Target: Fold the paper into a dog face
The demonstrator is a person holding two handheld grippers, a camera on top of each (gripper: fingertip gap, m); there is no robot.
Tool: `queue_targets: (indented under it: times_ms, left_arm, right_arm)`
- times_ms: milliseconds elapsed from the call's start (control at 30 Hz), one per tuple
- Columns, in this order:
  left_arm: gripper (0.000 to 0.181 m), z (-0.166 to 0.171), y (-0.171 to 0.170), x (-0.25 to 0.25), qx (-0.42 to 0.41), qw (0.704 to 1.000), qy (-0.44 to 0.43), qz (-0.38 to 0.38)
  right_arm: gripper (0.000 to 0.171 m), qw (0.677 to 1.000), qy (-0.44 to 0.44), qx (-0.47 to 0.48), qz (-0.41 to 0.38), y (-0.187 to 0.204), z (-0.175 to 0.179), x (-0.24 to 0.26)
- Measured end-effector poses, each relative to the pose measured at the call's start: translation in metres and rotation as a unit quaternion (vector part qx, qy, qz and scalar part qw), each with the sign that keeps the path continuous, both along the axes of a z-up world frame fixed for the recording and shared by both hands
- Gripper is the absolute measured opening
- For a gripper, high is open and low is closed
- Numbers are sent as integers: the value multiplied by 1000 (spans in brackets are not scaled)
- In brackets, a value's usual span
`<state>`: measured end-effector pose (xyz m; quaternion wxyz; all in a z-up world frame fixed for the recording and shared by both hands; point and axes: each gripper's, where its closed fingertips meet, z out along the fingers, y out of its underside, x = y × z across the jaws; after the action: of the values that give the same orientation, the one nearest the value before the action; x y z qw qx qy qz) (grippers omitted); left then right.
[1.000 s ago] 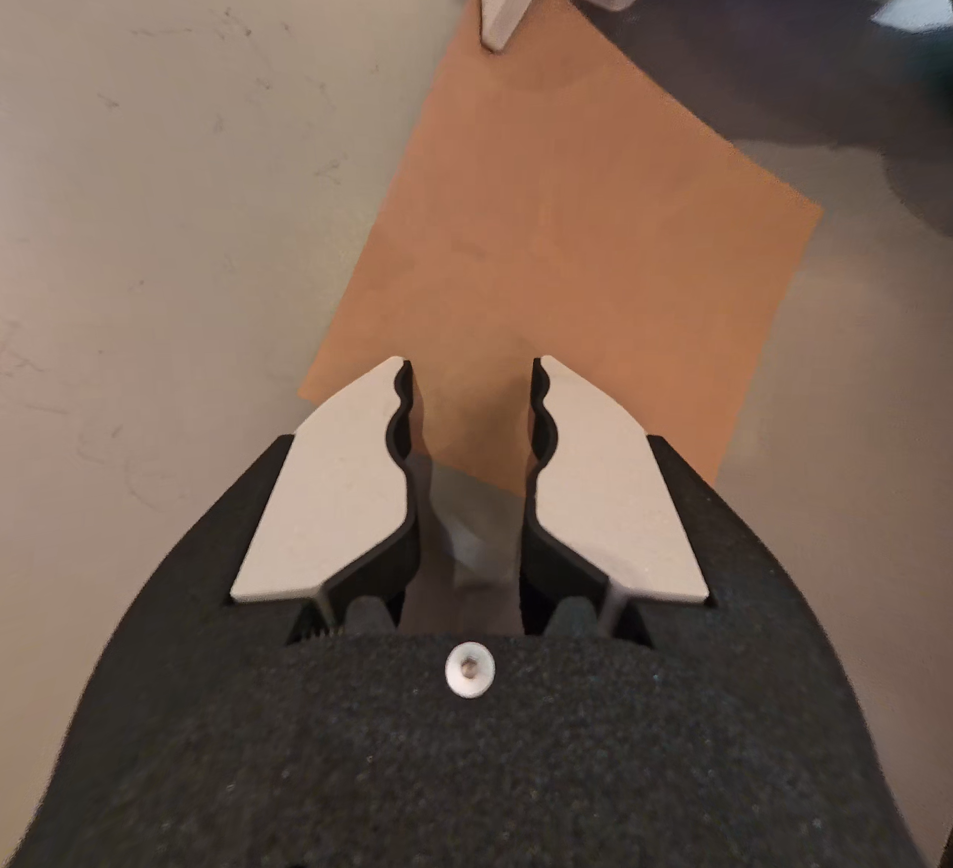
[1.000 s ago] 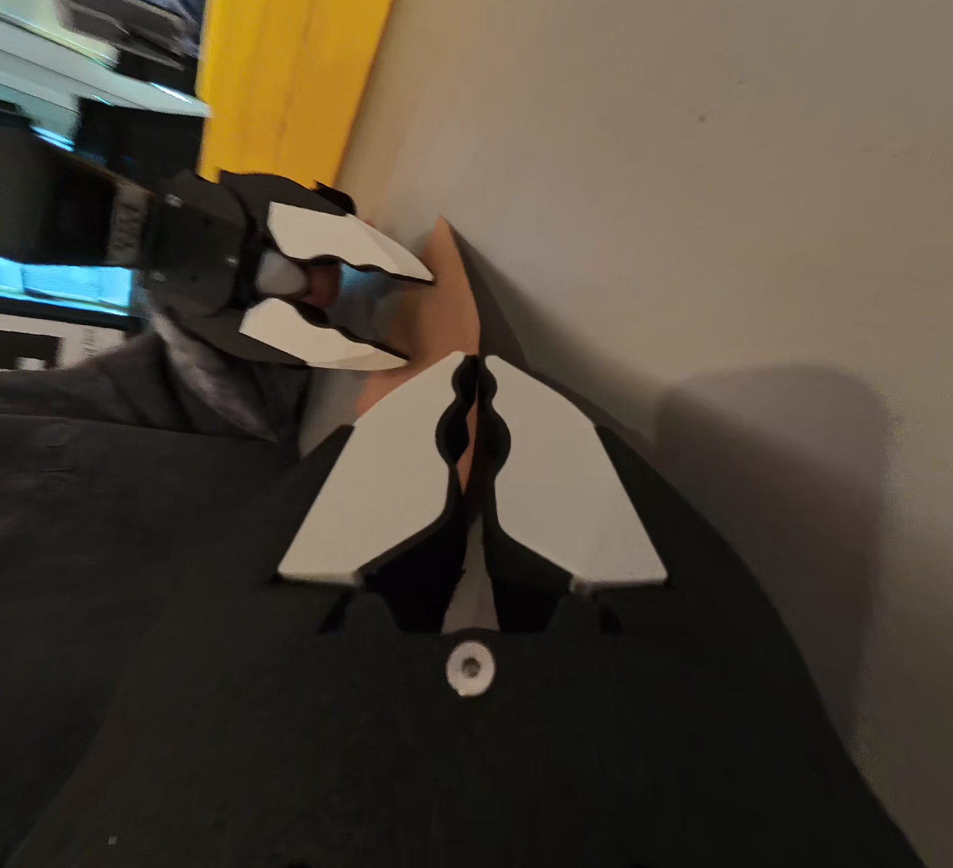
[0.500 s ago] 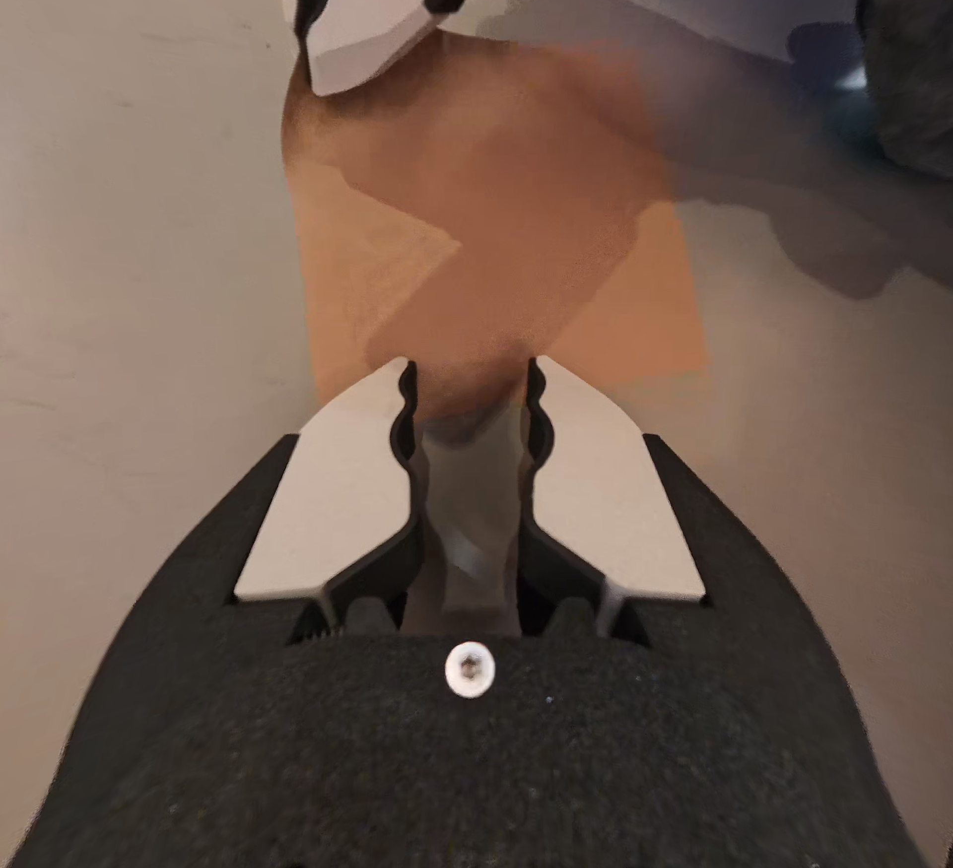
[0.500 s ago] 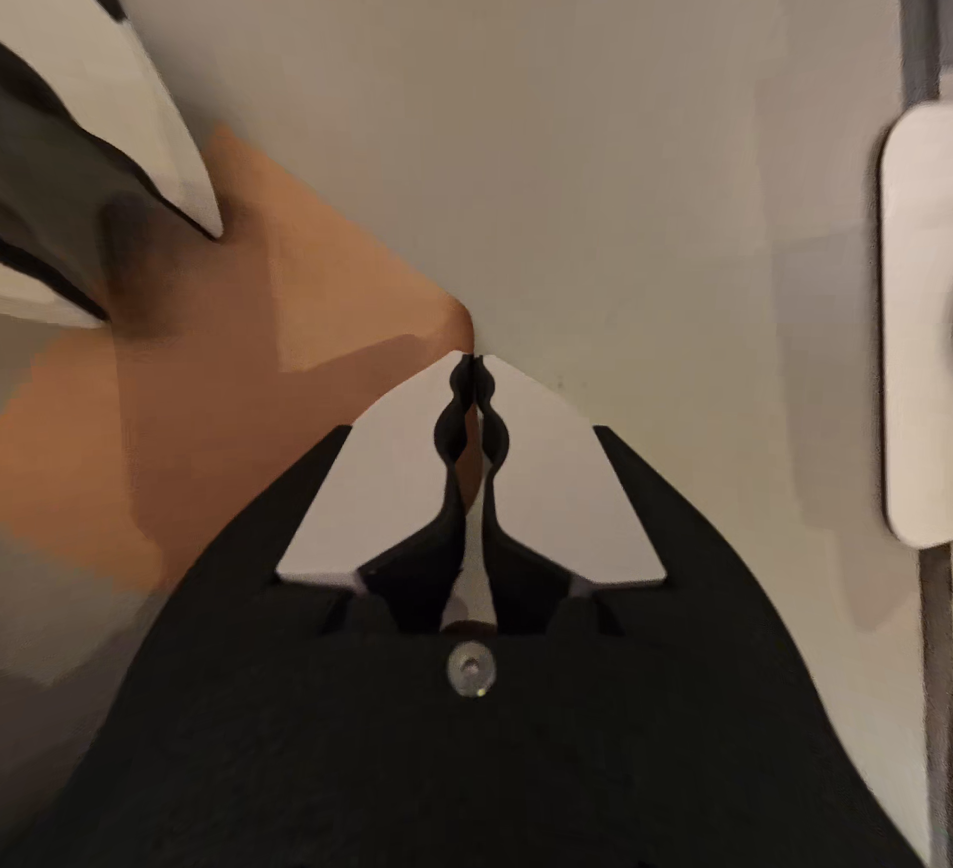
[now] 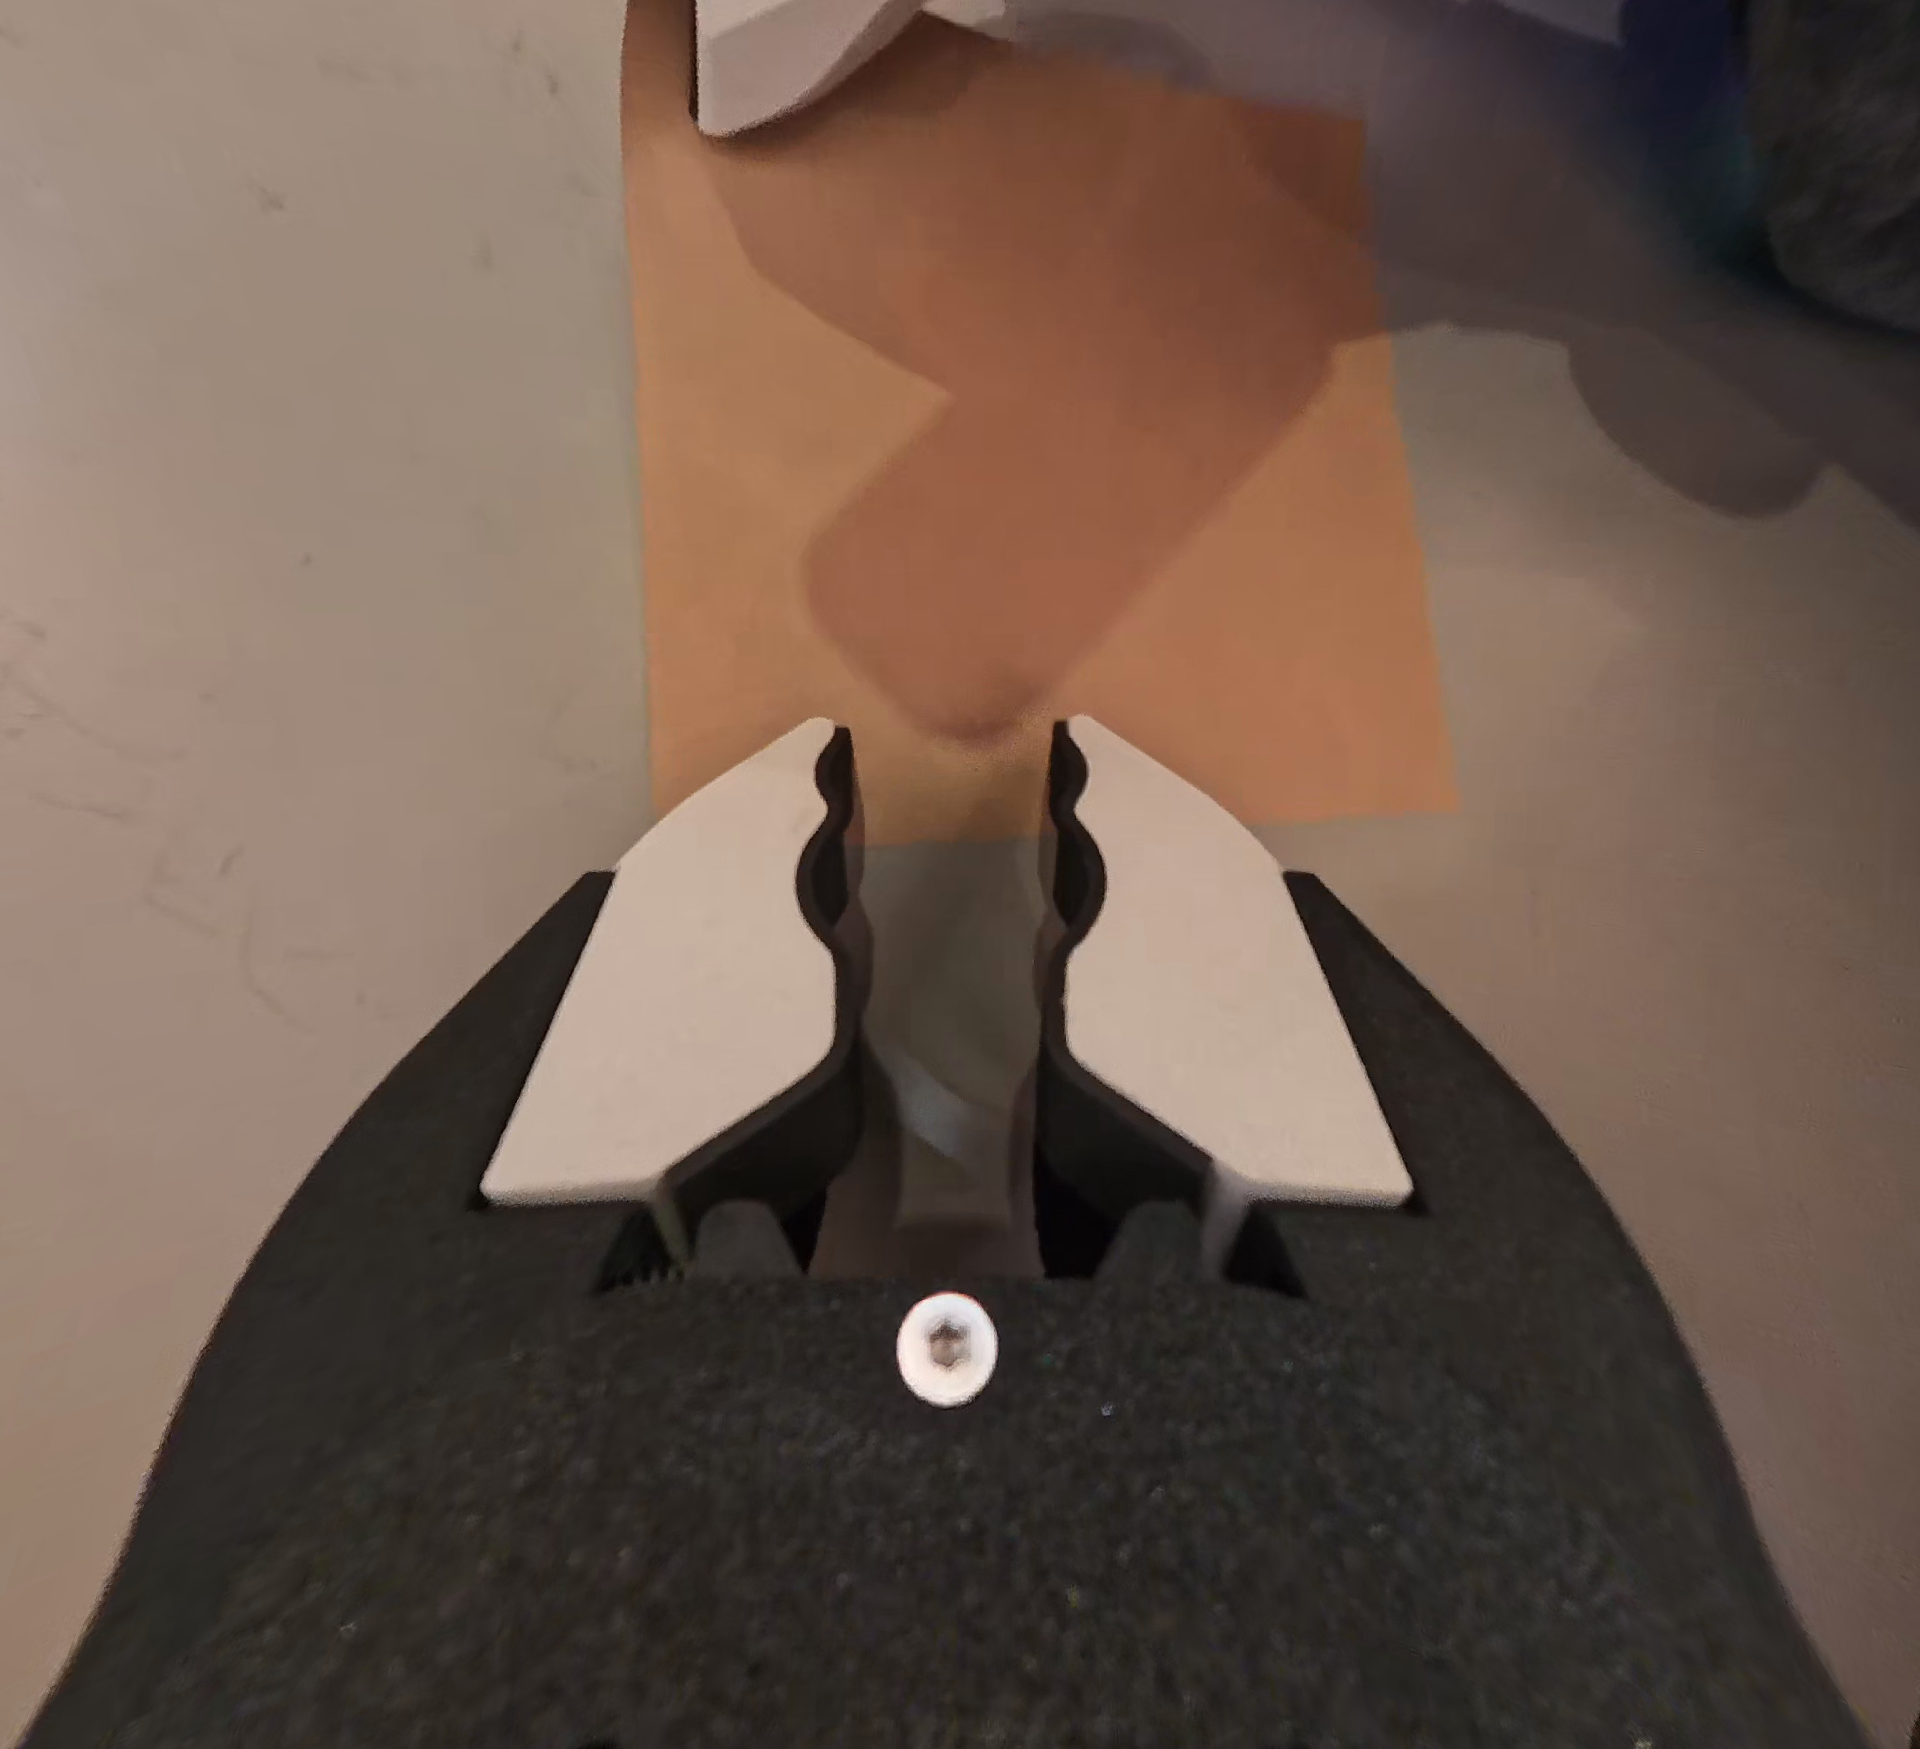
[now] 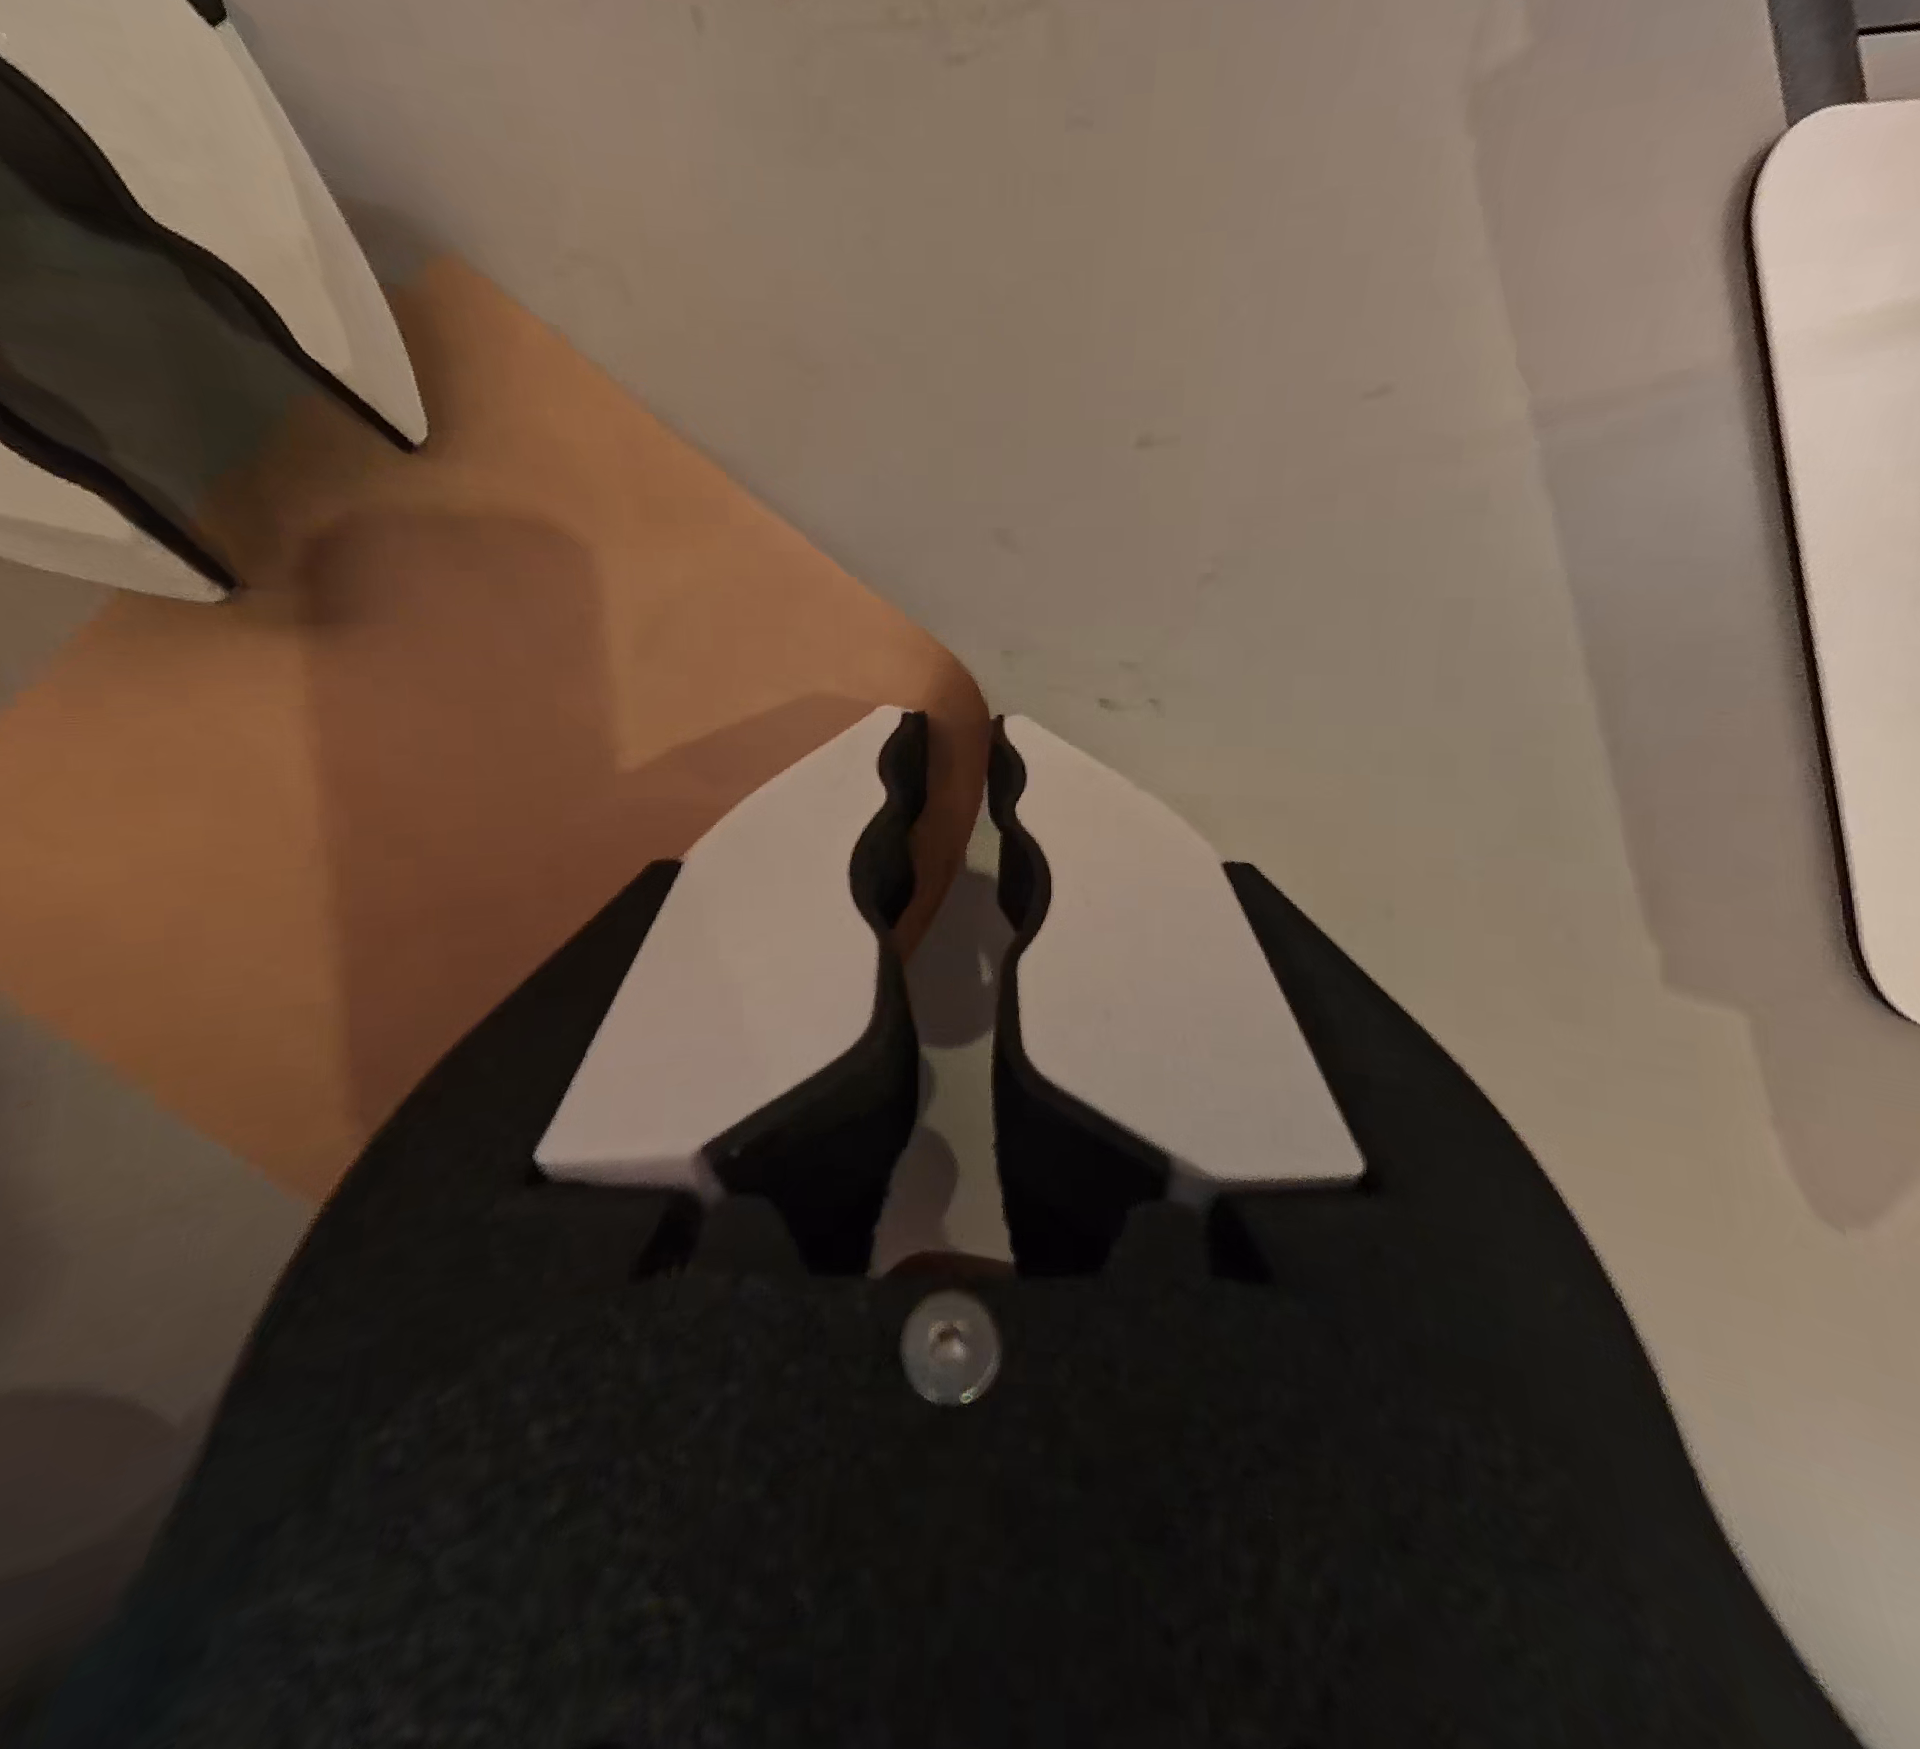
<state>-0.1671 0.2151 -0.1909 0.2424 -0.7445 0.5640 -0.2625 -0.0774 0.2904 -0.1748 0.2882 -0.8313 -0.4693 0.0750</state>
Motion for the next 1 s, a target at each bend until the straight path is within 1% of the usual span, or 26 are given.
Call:
queue_targets:
  times_ms: [167, 367, 500, 600, 1000]
  left_arm:
    - [38, 0, -1, 0, 2, 1000, 2, -2]
    - [38, 0, -1, 0, 0, 1000, 2, -2]
    - [38, 0, -1, 0, 1, 1000, 3, -3]
    - [39, 0, -1, 0, 0, 1000, 3, -3]
    - [40, 0, -2, 1, 1, 1000, 5, -6]
  right_arm:
    - [10, 1000, 19, -3, -5, 3, 6, 1]
    - [10, 1000, 17, -1, -10, 5, 8, 6]
    - [4, 1000, 21, -6, -6, 5, 9, 6]
    - [3, 1000, 25, -3, -7, 6, 10, 6]
    - [5, 999, 36, 4, -6, 8, 19, 6]
